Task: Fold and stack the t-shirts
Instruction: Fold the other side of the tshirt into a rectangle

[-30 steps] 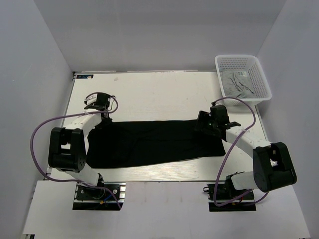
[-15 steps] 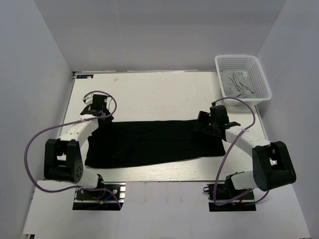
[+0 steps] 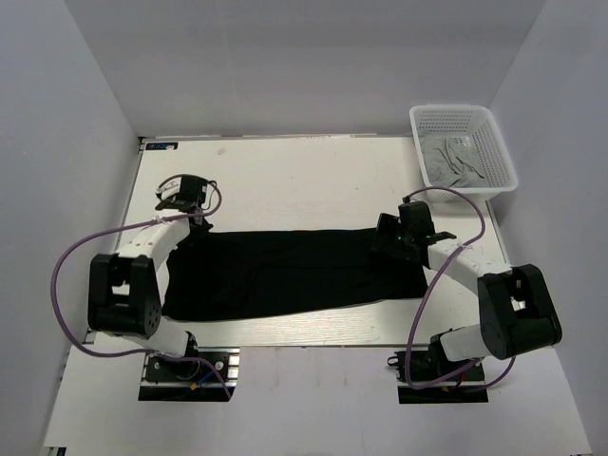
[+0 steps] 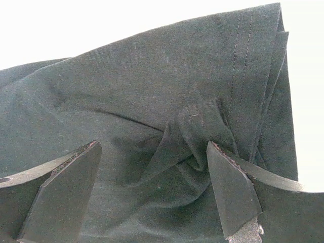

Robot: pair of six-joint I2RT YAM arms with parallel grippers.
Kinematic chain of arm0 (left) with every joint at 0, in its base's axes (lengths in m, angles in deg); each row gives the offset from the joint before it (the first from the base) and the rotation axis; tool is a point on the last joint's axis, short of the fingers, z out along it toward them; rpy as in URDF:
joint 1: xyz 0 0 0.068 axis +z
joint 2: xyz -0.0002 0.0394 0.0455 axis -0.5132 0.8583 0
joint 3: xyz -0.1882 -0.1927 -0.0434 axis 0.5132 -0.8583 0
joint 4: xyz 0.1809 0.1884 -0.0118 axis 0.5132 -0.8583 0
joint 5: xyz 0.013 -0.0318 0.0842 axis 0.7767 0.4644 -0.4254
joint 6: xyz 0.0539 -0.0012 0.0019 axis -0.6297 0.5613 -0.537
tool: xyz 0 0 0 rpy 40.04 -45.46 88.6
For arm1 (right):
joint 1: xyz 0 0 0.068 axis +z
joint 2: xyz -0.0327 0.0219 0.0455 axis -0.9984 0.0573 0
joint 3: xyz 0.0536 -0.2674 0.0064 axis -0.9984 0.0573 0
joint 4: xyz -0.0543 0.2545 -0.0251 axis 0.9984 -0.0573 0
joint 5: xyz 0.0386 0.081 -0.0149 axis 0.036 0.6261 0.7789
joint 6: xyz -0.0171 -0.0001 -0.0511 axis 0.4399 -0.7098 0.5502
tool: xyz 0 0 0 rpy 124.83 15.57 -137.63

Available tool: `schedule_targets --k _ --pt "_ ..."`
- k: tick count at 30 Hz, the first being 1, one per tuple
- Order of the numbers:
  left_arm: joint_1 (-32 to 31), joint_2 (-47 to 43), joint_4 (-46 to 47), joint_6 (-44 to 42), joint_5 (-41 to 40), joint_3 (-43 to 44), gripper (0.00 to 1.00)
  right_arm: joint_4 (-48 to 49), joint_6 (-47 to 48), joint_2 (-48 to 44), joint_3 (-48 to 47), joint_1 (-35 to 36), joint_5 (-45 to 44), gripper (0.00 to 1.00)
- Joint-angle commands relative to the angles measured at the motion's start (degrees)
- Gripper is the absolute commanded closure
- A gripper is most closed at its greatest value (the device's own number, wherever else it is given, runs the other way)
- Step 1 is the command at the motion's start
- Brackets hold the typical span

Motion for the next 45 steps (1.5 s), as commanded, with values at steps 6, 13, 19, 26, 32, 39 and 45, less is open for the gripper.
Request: schedule_targets --k 6,13,19,26,32,39,45 --pt "0.24 -14.06 -9.92 12.9 -7.07 -3.79 0.86 -0.88 -0.37 2.1 -2.19 0.17 -2.06 0.1" --pt "0.77 -17.06 -8.0 19.14 -13.73 -12.05 0.61 -0.26 -0.37 3.07 -2.28 0.08 -1.09 0.1" --pt "2.62 -12.84 -8.61 21.44 -23.06 -9.43 0.12 -0.09 -0.55 2.72 -2.01 0.26 -0.56 0.1" --pt "5.16 -11.69 -9.86 14.87 -16.59 -0.64 0.05 -1.05 0.59 -1.22 -2.19 0.17 -0.74 0.1" --pt "3.76 -20.02 3.4 -2.34 18.74 -1.67 0.0 -1.67 0.07 -6.32 -1.31 0.96 -0.13 0.1" --pt "2.09 -15.49 16.24 -4.4 39.94 -9.4 0.0 -0.71 -1.16 -7.74 0.18 1.31 0.58 0.1" --pt "2.34 -11.09 13.9 -3.88 29.17 -13.73 0.0 1.06 -2.48 -3.62 0.36 1.23 -0.21 0.1"
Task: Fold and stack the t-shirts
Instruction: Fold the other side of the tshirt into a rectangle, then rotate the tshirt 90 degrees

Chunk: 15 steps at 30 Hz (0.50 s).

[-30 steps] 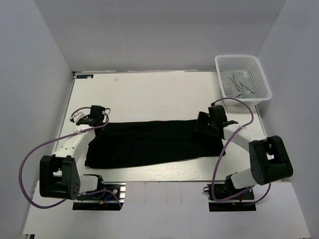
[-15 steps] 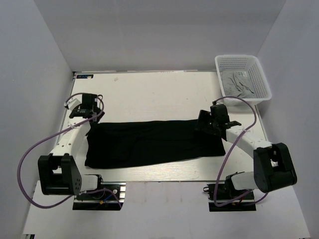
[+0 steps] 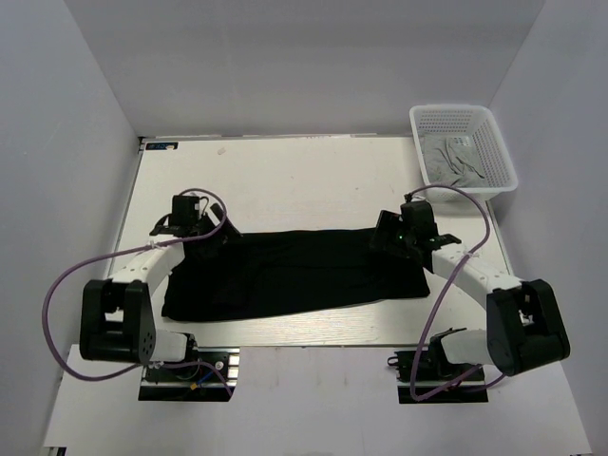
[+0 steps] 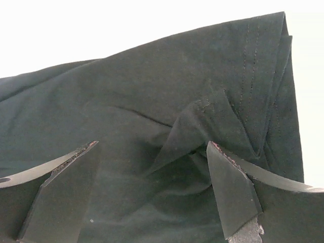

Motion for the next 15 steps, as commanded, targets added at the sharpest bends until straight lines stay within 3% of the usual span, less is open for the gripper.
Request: schedule_targets --k 1,3,11,15 --pt "1.43 1.46 -4.59 -0.16 -10.46 -0.53 0.0 2.08 -1.69 2.75 -0.88 -0.02 -1.72 0.1" --pt "1.44 4.01 -6.99 0.98 -14.9 0.34 0.0 2.08 -2.22 4.59 -1.42 -0.02 -2.25 0.1" --pt "1.44 13.85 -2.52 0.46 -12.1 -1.49 0.0 2.61 0.76 9.95 -6.68 0.16 -1.55 0.1" --pt "1.44 19.3 -1.11 1.24 -11.58 2.71 0.0 4.19 1.82 13.29 -8.27 0.24 -0.67 0.1"
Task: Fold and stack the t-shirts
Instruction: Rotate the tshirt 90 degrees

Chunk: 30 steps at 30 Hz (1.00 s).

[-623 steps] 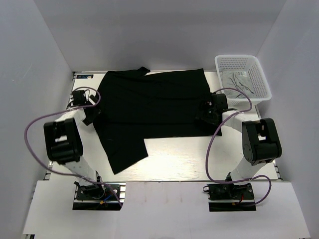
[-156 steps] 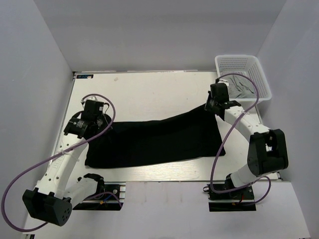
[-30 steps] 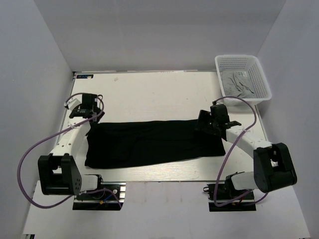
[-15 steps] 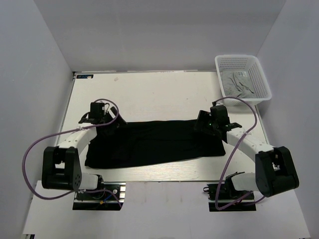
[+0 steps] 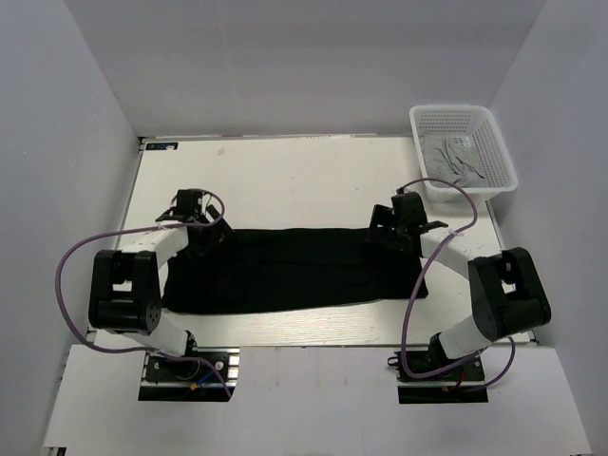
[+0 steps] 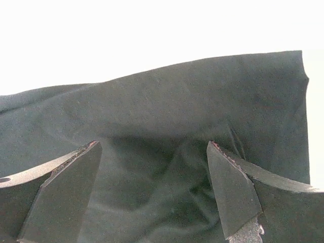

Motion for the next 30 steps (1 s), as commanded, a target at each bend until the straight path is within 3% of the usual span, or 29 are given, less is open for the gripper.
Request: schedule_targets --k 1,6,9,10,13,15,18,22,26,30 --pt "0.21 9.03 1.84 0.46 -1.72 0.82 0.0 1.84 1.47 4.5 -2.87 0.24 1.16 0.1" --pt "0.21 20.89 -2.54 1.78 -8.04 18.2 0.0 -1.23 -0.46 7.26 -1.05 0.68 2.48 0.1" --pt "-0.39 32.92 -5.96 0.82 -5.42 35.15 0.0 -5.27 -0.99 4.11 3.87 2.33 6.94 0.1" --pt "-1.27 39.39 -6.68 0.03 -4.71 44.42 0.0 -5.55 -0.99 1.22 7.2 2.87 9.67 0.1" --pt "-1.98 49.01 -3.45 -0.59 6.25 60.38 0.0 -7.05 -2.83 -6.09 14.51 7.61 17.48 0.1" --pt "-2.6 58.67 1.56 0.71 18.63 71.07 0.0 -7.92 -3.37 -13.12 16.54 13.15 25.4 0.1" --pt "-4.43 69.38 8.92 7.65 26.84 82.34 0.0 -10.03 -4.16 -16.47 15.32 21.22 27.44 0.1" --pt "-7.87 75.57 22.39 16.2 27.21 86.52 0.0 -6.7 -2.49 -11.03 9.1 29.86 28.59 0.1" --pt "-9.97 79.79 27.5 21.63 23.24 91.08 0.0 -8.8 2.51 -1.11 1.79 40.02 28.06 0.1" --pt "-10.51 80.5 29.0 22.26 16.77 91.97 0.0 -10.29 7.78 6.63 -5.14 45.5 29.12 0.1"
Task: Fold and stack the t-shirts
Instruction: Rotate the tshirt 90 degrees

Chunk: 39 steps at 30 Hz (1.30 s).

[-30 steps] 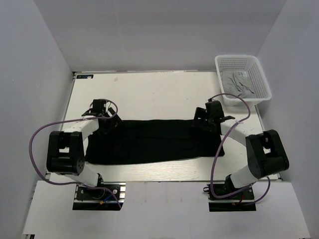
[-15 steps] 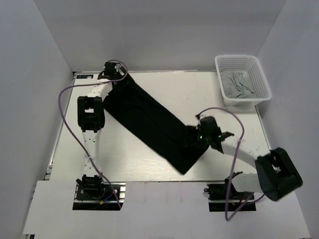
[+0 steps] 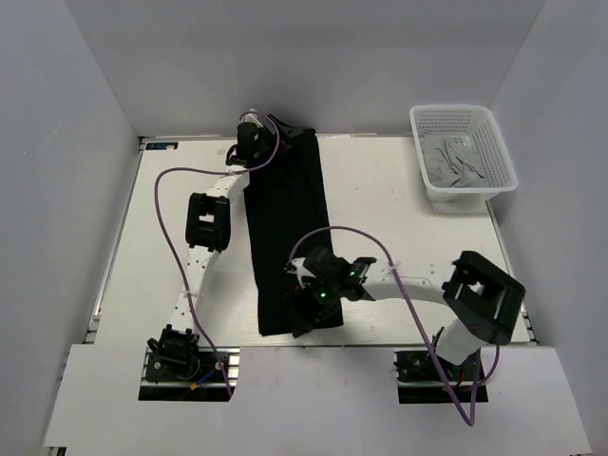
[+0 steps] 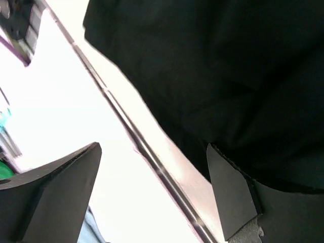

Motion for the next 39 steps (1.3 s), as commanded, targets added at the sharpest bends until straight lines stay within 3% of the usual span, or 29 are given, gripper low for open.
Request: schedule_targets --k 1,10,19,22,26,29,30,32,33,34,35,37,39 --pt "-1.02 4.05 -5.44 2.2 -7.67 -2.25 0.0 -6.36 5.85 4.01 -4.59 4.28 -0.05 0.1" --pt "-1.02 1.25 -3.87 -1.66 -9.35 0.56 0.0 -2.86 7.35 -0.98 -8.12 11.14 -8.59 0.1" --pt "-1.02 -20.17 -12.13 -16.6 -14.97 -1.03 0.0 4.0 5.68 -5.9 -6.18 14.83 -14.57 0.1" --pt "-1.02 -26.07 -15.46 -17.84 -18.93 -1.03 0.0 5.05 3.23 -8.71 -5.39 15.27 -18.87 0.1" --pt "-1.02 -32.84 -21.35 -19.16 -17.27 -3.39 0.0 5.93 0.06 -11.97 -2.94 15.36 -24.85 0.1" --pt "-1.02 -39.79 -26.27 -20.12 -11.57 -13.04 0.0 6.45 -1.7 -15.04 0.05 15.27 -28.45 0.1" --pt "-1.02 -42.77 -28.37 -20.13 -11.03 -20.29 0.0 6.28 -2.05 -15.66 0.84 15.1 -30.46 0.1" --pt "-2.86 -54.97 -31.12 -21.18 -12.95 -31.9 0.0 5.15 -3.81 -18.72 3.39 14.92 -35.2 0.1" --pt "-3.56 -60.32 -30.25 -21.18 -14.61 -46.49 0.0 4.7 -4.25 -19.53 3.92 14.75 -37.93 0.1" --pt "-5.4 -72.3 -24.84 -20.49 -18.63 -54.91 0.0 3.57 -5.56 -20.41 5.49 14.49 -39.43 0.1" --pt "-6.11 -78.51 -21.4 -17.52 -19.98 -71.26 0.0 2.69 -6.44 -22.15 5.94 14.05 -42.23 0.1" --pt "-7.43 -89.5 -13.41 -16.0 -19.99 -84.81 0.0 -1.96 -10.3 -24.1 7.52 13.17 -45.85 0.1" --pt "-7.97 -101.04 -15.9 -14.33 -20.87 -95.22 0.0 -5.65 -13.46 -27.25 8.58 12.29 -46.65 0.1"
